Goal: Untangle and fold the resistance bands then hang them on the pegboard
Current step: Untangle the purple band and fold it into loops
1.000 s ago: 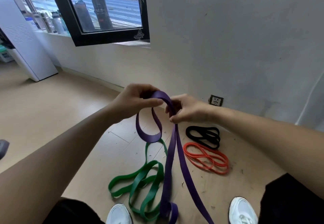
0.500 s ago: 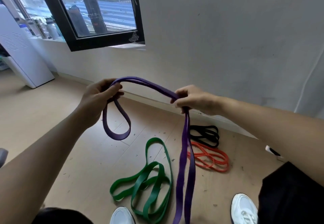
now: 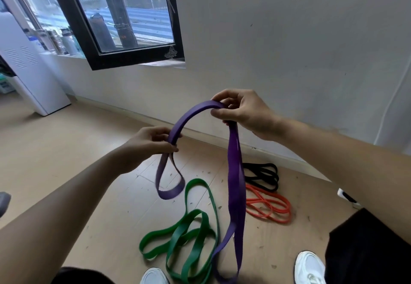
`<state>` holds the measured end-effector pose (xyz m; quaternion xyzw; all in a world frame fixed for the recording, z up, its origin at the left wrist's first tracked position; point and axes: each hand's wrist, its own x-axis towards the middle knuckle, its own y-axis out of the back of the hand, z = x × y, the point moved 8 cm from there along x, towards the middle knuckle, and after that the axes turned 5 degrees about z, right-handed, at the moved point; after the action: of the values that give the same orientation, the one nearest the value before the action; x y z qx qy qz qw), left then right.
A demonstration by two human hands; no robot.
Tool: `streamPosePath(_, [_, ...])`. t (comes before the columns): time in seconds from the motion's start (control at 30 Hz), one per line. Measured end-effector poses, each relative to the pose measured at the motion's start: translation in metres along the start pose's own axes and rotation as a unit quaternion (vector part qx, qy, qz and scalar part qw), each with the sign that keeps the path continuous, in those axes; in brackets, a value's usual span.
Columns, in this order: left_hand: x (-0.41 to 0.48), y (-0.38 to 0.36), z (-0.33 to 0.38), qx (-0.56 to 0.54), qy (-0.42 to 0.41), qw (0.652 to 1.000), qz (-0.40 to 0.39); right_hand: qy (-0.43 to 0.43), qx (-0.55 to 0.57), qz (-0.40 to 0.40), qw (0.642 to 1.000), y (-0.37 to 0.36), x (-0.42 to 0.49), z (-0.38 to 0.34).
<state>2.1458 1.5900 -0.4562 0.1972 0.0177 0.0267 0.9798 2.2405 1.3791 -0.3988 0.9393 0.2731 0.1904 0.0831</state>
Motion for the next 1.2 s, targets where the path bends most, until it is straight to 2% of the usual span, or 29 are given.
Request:
streamPosePath(0.1, [0.006, -0.016, 0.016, -0.073, -0.009, 0.997, -0.014, 0.022, -0.067, -0.032, 0.997, -0.015, -0.003, -0.001])
streamPosePath(0.2, [0.011, -0.030, 0.029, -0.097, -0.025, 0.995, -0.014, 0.035, -0.118, -0.066, 0.990, -0.026, -0.006, 0.001])
streamPosePath(0.5, [0.008, -0.037, 0.057, -0.078, -0.109, 0.990, 0.035, -0.002, -0.123, -0.104, 0.987, -0.032, -0.011, 0.024])
streamPosePath(0.7, [0.004, -0.010, 0.068, -0.148, -0.118, 0.976, 0.108, -0.066, -0.145, -0.132, 0.978, -0.038, -0.015, 0.056])
streamPosePath(0.9, [-0.001, 0.020, 0.057, -0.205, -0.104, 0.964, 0.131, -0.085, -0.062, -0.095, 0.990, -0.022, -0.001, 0.043])
streamPosePath(1.03, [-0.004, 0.034, 0.034, -0.164, -0.071, 0.975, 0.132, -0.070, 0.023, -0.024, 0.997, 0.007, 0.005, 0.018])
streamPosePath(1.2, [0.001, 0.019, 0.019, -0.082, -0.050, 0.993, 0.073, -0.016, 0.019, 0.028, 0.999, 0.018, 0.008, -0.004])
